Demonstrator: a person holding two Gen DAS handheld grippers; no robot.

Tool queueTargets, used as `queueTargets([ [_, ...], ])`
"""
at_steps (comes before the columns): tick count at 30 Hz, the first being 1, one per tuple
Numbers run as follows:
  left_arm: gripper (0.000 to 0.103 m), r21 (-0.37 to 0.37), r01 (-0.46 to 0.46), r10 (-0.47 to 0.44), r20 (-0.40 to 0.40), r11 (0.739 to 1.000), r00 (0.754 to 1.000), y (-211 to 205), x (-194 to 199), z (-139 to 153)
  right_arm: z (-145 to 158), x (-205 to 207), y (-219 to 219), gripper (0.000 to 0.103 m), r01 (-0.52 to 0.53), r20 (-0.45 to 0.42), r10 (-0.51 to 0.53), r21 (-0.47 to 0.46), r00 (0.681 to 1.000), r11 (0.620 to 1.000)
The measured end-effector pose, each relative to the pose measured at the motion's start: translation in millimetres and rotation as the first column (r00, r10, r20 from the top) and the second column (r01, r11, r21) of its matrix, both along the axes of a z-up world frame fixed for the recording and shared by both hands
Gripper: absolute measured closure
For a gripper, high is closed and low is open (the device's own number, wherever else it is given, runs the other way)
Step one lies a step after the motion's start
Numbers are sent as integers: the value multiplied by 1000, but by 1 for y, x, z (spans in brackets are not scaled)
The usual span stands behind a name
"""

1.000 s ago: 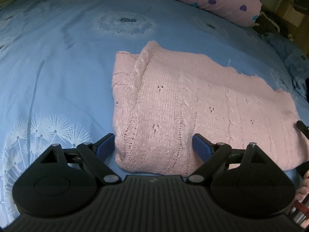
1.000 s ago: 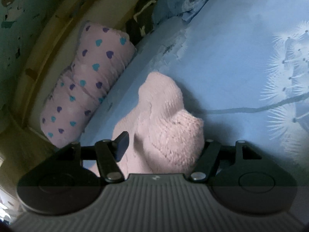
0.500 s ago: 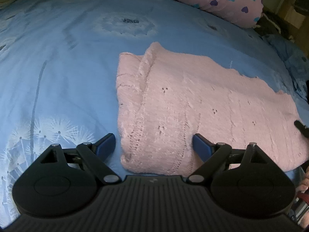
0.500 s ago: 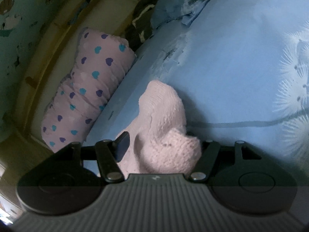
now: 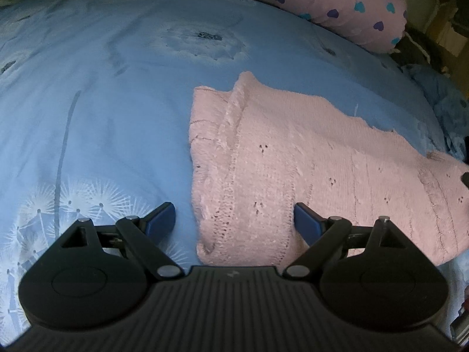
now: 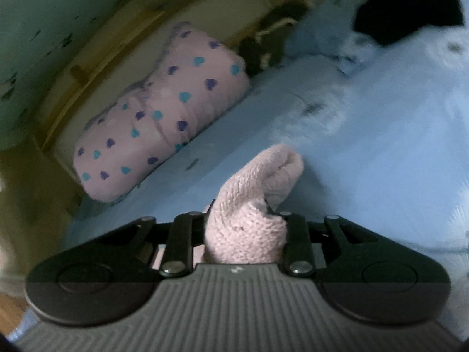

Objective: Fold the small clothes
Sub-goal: 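Grasp the cardigan end with the right gripper and lift it, then fold the held cardigan end over the body and open the right gripper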

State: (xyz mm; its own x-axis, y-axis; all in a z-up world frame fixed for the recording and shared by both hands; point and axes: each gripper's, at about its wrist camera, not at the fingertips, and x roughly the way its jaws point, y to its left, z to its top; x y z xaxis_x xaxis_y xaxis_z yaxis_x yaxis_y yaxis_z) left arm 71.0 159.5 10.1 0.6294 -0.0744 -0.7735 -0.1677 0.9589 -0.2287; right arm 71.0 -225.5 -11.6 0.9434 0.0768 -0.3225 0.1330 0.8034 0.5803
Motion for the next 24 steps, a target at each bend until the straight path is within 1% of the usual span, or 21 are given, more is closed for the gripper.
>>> queueTargets([
  [2, 13, -2, -6, 6, 6, 1000, 1000, 2, -1, 1, 9, 2, 8, 74, -23, 12, 24, -42, 1000, 999],
  [8, 13, -16, -34, 34, 15, 999, 999, 13, -2, 5, 30, 7, 29, 75, -69, 40, 74, -119, 996, 990],
  [14, 13, -30, -55, 55, 23, 998, 998, 20, -4, 8, 51, 11, 62, 75, -125, 72, 143, -205, 987, 971],
  [16, 13, -29, -63, 64, 25, 998, 998, 22, -5, 9, 59, 13, 77, 75, -152, 81, 175, -240, 981, 959],
  [19, 13, -26, -76, 77, 30, 997, 997, 25, -7, 10, 66, 14, 102, 75, -197, 86, 233, -307, 969, 931],
  [22, 13, -23, -92, 93, 33, 995, 995, 30, -8, 11, 67, 15, 130, 75, -250, 71, 298, -386, 952, 888],
  [24, 13, -27, -105, 106, 30, 994, 994, 34, -9, 11, 63, 17, 146, 75, -286, 46, 335, -418, 941, 862],
])
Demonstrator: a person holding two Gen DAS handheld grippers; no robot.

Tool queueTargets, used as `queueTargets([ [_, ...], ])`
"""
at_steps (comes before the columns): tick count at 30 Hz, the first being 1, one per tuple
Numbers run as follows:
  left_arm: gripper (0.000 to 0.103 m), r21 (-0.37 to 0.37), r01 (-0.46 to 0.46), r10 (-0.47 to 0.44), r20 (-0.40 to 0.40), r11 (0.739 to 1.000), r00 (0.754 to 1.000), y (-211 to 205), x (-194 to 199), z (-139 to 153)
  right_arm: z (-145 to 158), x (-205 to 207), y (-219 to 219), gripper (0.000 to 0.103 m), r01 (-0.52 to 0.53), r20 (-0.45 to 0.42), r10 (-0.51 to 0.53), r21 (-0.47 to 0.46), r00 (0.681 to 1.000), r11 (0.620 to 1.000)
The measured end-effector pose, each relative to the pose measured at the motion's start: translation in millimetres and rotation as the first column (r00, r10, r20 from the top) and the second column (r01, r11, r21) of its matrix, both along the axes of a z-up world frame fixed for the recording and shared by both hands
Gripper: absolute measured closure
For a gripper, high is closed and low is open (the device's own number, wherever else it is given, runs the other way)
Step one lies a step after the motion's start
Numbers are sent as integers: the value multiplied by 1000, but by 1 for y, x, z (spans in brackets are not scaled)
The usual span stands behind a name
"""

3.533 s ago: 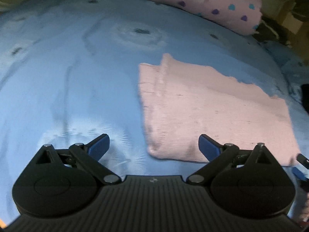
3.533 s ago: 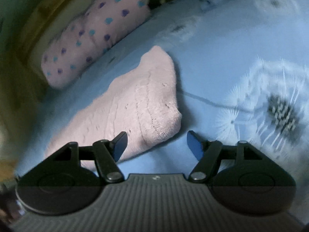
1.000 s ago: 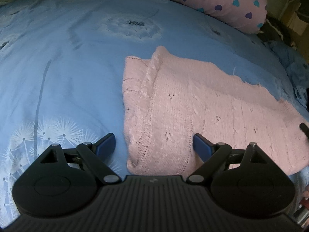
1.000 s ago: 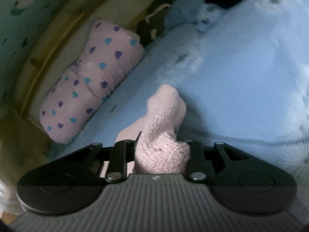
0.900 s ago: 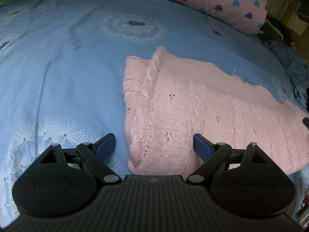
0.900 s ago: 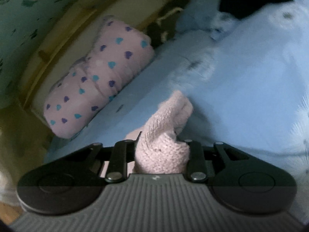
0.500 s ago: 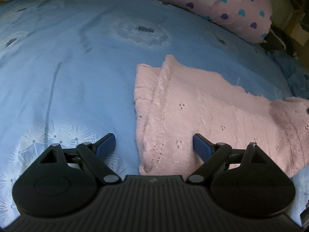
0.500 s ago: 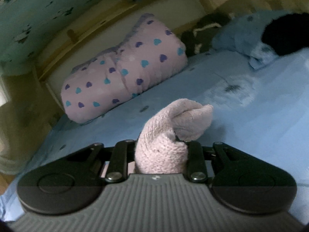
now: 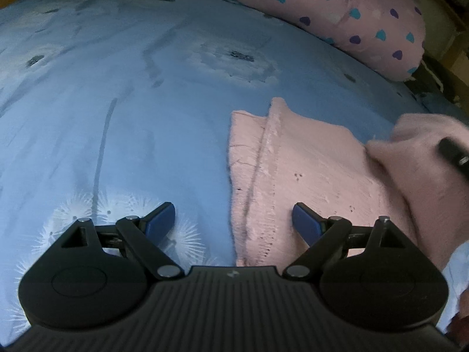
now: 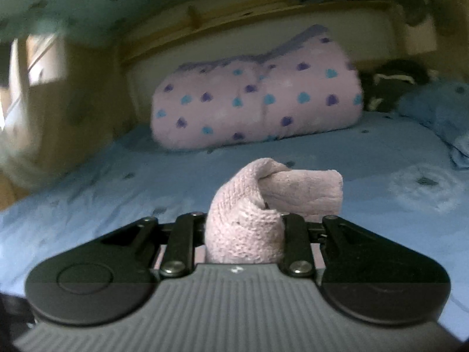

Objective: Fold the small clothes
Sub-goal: 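Fold the held cardigan end over the body and open the right gripper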

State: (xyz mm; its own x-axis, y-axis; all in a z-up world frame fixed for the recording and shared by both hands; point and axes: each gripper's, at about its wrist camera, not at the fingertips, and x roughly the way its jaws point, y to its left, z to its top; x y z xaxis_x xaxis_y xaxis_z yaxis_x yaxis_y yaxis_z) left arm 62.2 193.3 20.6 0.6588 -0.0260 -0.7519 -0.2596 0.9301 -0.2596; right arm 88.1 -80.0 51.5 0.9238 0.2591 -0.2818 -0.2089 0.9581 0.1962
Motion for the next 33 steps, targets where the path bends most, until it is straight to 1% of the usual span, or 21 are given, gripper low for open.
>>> queueTargets([
  [3, 13, -16, -16, 16, -6, 1000, 1000, 6, 0, 0, -14, 7, 20, 75, -47, -56, 44, -43, 997, 998],
  [6, 13, -28, -26, 26, -4, 999, 1000, 9, -1, 0, -30, 12, 33, 75, -82, -120, 75, -59, 990, 995],
  [9, 13, -38, -40, 40, -1, 998, 999, 14, -2, 1, -39, 12, 41, 76, -105, -135, 94, -73, 986, 992],
  [11, 13, -48, -53, 53, 0, 997, 999, 19, -4, 2, -36, 12, 44, 76, -97, -125, 88, -64, 988, 993],
  [13, 13, -57, -71, 71, -1, 996, 997, 23, -6, 2, -27, 12, 44, 77, -80, -105, 76, -35, 992, 996],
  [15, 13, -67, -88, 88, -1, 994, 996, 30, -8, 2, -16, 10, 49, 77, -72, -61, 70, -34, 996, 997],
  [17, 13, -69, -107, 108, 2, 992, 994, 35, -11, 2, -7, 6, 57, 77, -87, -18, 87, -37, 996, 995],
  [20, 13, -51, -133, 133, 8, 990, 991, 41, -14, 3, -6, -6, 80, 77, -170, 31, 173, -80, 984, 982],
  [21, 13, -41, -140, 141, 8, 989, 990, 42, -15, 3, -11, -8, 91, 77, -210, 24, 214, -102, 977, 972],
  [22, 13, -30, -147, 148, 10, 989, 989, 44, -17, 3, -18, -9, 98, 75, -249, -2, 250, -103, 968, 963],
  [24, 13, 1, -168, 168, 10, 986, 986, 48, -20, 4, -34, -3, 108, 71, -340, -110, 332, -57, 937, 939],
  [25, 13, 1, -168, 168, 13, 986, 986, 50, -21, 4, -41, -2, 110, 69, -358, -149, 351, -24, 925, 933],
  [26, 13, -6, -168, 168, 19, 986, 986, 53, -23, 5, -46, -5, 109, 64, -364, -156, 361, 6, 919, 931],
  [27, 13, -11, -168, 169, 26, 986, 985, 54, -25, 6, -47, -9, 106, 62, -369, -140, 368, 20, 919, 929],
  [29, 13, -13, -170, 170, 36, 985, 985, 54, -25, 8, -43, -18, 103, 50, -387, -126, 388, 34, 913, 921],
  [31, 13, -14, -157, 158, 50, 987, 986, 51, -25, 12, -37, -25, 96, 48, -413, -127, 420, 76, 899, 907],
  [33, 13, -24, -131, 132, 71, 991, 989, 44, -25, 15, -30, -34, 87, 48, -432, -127, 442, 98, 888, 896],
])
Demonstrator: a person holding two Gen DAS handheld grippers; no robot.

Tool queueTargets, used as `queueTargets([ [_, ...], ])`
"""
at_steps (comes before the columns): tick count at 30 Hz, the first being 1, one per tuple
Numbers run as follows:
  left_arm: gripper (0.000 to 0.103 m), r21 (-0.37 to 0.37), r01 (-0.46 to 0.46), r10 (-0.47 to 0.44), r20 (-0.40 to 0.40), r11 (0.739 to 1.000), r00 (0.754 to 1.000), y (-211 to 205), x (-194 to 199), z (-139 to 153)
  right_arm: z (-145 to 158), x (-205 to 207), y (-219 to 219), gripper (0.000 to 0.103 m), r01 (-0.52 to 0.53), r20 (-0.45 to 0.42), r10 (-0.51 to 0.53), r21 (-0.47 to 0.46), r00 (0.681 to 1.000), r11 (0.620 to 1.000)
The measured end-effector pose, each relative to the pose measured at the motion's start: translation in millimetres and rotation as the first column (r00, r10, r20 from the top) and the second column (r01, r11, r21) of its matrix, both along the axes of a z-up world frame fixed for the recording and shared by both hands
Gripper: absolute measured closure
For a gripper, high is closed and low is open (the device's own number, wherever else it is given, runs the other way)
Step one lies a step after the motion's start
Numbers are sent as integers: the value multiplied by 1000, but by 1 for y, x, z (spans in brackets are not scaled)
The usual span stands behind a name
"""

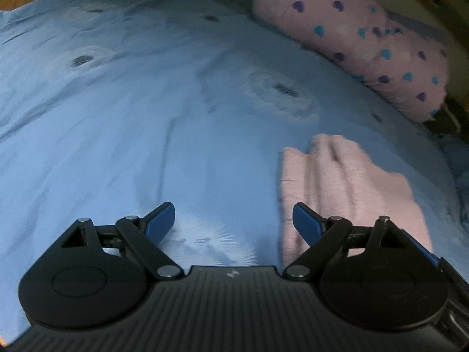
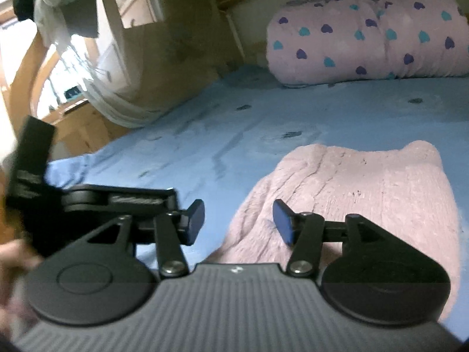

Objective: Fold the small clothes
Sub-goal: 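Fold the held cardigan end over the body and open the right gripper, then grasp the folded cardigan end with the left gripper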

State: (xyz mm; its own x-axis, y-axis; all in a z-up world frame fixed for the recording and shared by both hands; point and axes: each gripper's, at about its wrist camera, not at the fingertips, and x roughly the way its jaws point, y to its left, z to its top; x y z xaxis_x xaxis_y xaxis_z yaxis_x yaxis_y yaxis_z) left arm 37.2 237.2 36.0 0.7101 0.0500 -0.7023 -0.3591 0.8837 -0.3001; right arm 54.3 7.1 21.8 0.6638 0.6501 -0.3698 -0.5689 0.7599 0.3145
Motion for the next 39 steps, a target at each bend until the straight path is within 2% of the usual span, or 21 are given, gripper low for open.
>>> queueTargets([
  [5, 13, -14, 92, -91, 62, 996, 994, -26, 3, 10, 16, -16, -35, 48, 12, 41, -12, -3, 999, 1000],
  [10, 14, 41, 104, -109, 144, 994, 984, -53, 4, 19, 19, -18, -75, 48, 139, 47, -137, -38, 989, 990],
  [14, 19, 51, 162, -169, 194, 985, 966, -72, 4, 24, 11, -12, -102, 48, 242, 36, -240, -51, 970, 969],
  [19, 22, 72, 212, -222, 173, 975, 960, -90, 15, 15, -12, 5, -126, 48, 379, -44, -384, -93, 922, 921],
  [25, 24, 28, 211, -213, 116, 977, 970, -97, 41, -8, -39, 14, -149, 48, 416, -137, -415, -22, 900, 909],
  [29, 56, 5, 210, -209, 134, 978, 969, -102, 51, -17, -53, 18, -149, 48, 415, -172, -410, -5, 896, 910],
  [30, 64, 20, 215, -215, 144, 976, 966, -104, 51, -15, -55, 18, -150, 48, 418, -181, -410, 3, 894, 909],
  [33, 78, 108, 208, -225, 186, 972, 956, -114, 43, -7, -56, 18, -151, 48, 421, -192, -410, 20, 892, 907],
  [34, 79, 120, 198, -220, 209, 973, 953, -112, 38, -2, -57, 17, -151, 48, 421, -191, -410, 22, 892, 907],
  [37, 79, 79, 166, -180, 242, 983, 953, -89, 32, 8, -56, 15, -150, 48, 420, -185, -408, 27, 894, 907],
  [39, 79, 47, 100, -107, 215, 994, 971, -70, 31, 3, -55, 13, -149, 47, 408, -173, -396, 36, 902, 913],
])
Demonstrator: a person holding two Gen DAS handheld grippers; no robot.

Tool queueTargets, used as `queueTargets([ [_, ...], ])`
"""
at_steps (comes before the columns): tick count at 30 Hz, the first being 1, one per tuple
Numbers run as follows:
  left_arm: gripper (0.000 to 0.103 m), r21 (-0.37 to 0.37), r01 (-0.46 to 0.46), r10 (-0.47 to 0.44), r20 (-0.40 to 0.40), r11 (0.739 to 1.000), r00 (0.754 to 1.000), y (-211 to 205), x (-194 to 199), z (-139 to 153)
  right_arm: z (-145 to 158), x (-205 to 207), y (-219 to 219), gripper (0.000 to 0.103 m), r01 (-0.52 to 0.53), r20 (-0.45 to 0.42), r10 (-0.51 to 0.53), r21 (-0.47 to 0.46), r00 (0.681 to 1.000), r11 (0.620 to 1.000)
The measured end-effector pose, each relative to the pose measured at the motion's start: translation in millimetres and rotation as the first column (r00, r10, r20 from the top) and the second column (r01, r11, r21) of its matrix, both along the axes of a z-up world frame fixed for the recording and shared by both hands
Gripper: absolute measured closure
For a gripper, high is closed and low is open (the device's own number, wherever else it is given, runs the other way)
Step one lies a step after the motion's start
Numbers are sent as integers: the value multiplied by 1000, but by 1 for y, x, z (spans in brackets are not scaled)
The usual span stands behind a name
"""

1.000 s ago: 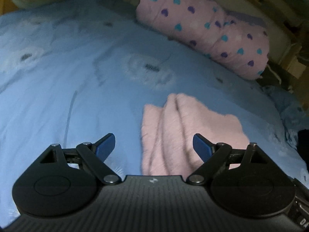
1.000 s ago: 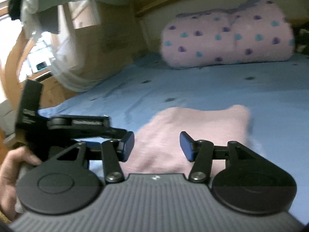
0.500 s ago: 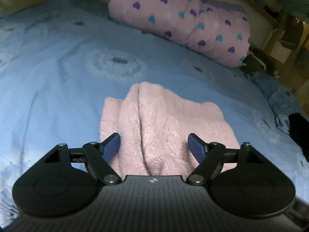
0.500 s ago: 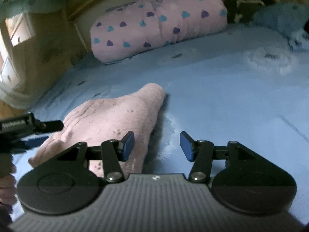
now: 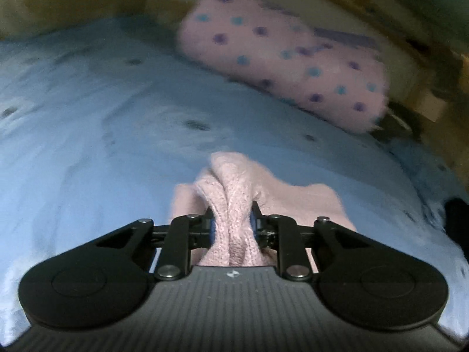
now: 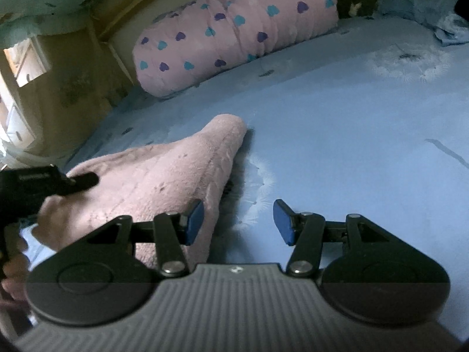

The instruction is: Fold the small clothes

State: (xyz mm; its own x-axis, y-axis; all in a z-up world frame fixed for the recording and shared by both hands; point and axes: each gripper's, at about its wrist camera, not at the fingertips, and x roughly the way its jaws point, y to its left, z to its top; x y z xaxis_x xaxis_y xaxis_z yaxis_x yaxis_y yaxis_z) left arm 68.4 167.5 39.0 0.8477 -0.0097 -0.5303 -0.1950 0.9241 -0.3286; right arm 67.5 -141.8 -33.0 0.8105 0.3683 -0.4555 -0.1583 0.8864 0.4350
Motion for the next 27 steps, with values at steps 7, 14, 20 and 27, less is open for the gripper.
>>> queueTargets([
  [7, 73, -85, 2, -7, -58, 996, 998, 27, -3, -15, 5, -11, 22, 48, -75, 46, 79, -81, 996, 994],
  [14, 38, -42, -18, 15, -73, 999, 997, 26, -12, -13, 15, -27, 28, 48, -71, 93, 87, -158, 992, 985],
  [20, 27, 27, -20, 24, -129, 999, 991, 33, -18, -24, 15, -30, 25, 48, -82, 97, 90, -91, 991, 992],
  [27, 23, 48, -50, 58, -162, 998, 985, 40, -15, -29, 1, -21, 36, 48, -163, 12, 164, -74, 986, 984],
])
